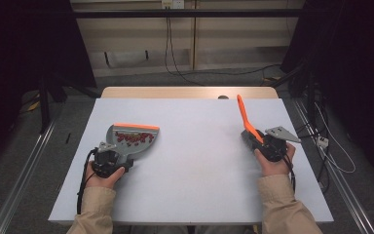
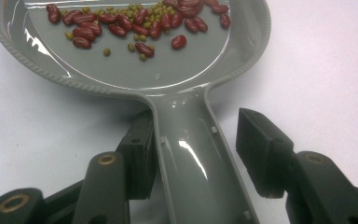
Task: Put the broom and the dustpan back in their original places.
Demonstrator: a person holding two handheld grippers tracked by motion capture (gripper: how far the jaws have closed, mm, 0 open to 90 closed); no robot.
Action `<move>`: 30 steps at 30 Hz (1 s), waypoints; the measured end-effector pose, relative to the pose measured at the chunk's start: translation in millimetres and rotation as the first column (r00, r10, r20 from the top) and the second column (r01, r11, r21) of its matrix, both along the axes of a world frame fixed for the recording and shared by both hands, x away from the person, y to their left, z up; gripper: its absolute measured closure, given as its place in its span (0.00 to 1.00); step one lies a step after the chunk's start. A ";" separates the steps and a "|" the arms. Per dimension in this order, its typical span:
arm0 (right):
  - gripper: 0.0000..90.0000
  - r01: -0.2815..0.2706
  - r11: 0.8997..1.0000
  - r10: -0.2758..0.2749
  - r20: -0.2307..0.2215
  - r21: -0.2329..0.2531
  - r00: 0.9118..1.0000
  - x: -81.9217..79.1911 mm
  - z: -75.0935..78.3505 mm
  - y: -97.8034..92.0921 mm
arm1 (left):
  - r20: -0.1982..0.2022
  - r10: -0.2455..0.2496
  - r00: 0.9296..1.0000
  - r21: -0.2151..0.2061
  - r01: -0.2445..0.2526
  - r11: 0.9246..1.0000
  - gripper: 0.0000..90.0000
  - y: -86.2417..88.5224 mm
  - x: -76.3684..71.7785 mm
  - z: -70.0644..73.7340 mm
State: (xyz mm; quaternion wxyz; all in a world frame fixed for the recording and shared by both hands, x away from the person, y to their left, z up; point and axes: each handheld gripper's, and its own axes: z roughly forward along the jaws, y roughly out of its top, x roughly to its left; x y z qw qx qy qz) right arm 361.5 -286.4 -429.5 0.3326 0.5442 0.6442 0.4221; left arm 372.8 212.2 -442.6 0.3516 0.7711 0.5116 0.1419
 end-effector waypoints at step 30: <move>0.39 -0.184 0.977 0.181 0.036 0.111 0.983 -10.5 -3.2 41.0 | 0.062 -0.017 0.998 -0.074 0.021 0.997 0.22 7.8 -12.0 12.2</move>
